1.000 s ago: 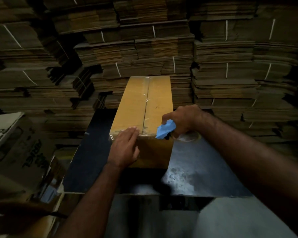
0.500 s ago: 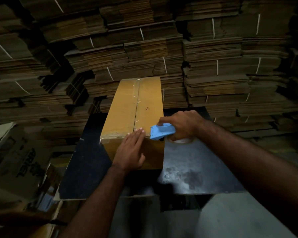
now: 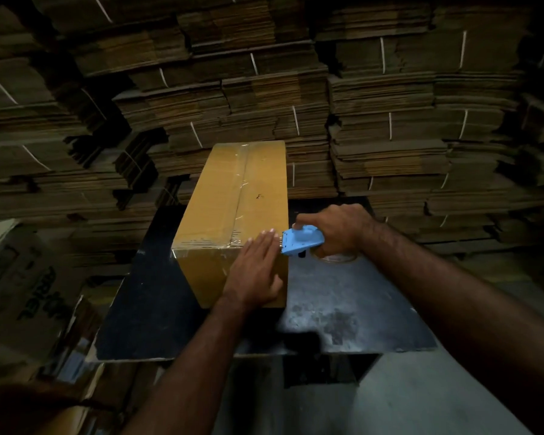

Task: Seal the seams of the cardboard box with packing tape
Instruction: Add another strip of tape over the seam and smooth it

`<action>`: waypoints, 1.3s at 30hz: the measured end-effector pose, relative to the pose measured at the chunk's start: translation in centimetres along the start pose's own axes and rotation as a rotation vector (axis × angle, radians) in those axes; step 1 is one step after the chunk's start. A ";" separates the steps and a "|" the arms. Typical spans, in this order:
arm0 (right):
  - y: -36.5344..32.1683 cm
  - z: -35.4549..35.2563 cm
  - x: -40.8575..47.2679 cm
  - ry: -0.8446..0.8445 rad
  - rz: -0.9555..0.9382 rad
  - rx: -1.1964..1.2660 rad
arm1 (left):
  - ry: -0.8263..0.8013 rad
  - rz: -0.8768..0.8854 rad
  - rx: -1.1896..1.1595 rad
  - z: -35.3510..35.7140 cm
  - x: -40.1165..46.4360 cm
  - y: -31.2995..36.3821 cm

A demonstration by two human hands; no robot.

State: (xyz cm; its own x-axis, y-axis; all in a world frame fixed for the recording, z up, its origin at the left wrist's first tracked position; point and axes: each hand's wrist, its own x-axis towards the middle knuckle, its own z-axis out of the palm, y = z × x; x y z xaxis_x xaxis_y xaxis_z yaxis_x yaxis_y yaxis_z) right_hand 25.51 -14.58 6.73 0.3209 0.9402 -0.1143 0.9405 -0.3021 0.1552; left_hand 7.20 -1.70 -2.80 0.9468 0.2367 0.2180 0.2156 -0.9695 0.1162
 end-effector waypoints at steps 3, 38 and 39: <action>0.9 0.3 -0.3 0.020 -0.021 0.049 | 0.005 -0.020 0.028 0.3 -0.2 -0.4; 0.8 2.6 -1.5 -0.226 0.269 -0.213 | 0.090 0.029 -0.043 0.7 1.9 0.6; 1.3 3.3 -2.0 -0.207 0.307 -0.146 | 0.103 0.021 -0.051 0.9 2.0 0.7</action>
State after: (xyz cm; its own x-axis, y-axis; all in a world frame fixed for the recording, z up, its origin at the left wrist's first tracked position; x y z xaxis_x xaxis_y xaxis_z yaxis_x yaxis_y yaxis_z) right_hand 26.45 -17.32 3.95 0.6147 0.7532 -0.2342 0.7762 -0.5248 0.3495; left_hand 9.43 -1.95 -3.12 0.9208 0.2243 0.3191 0.1814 -0.9705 0.1588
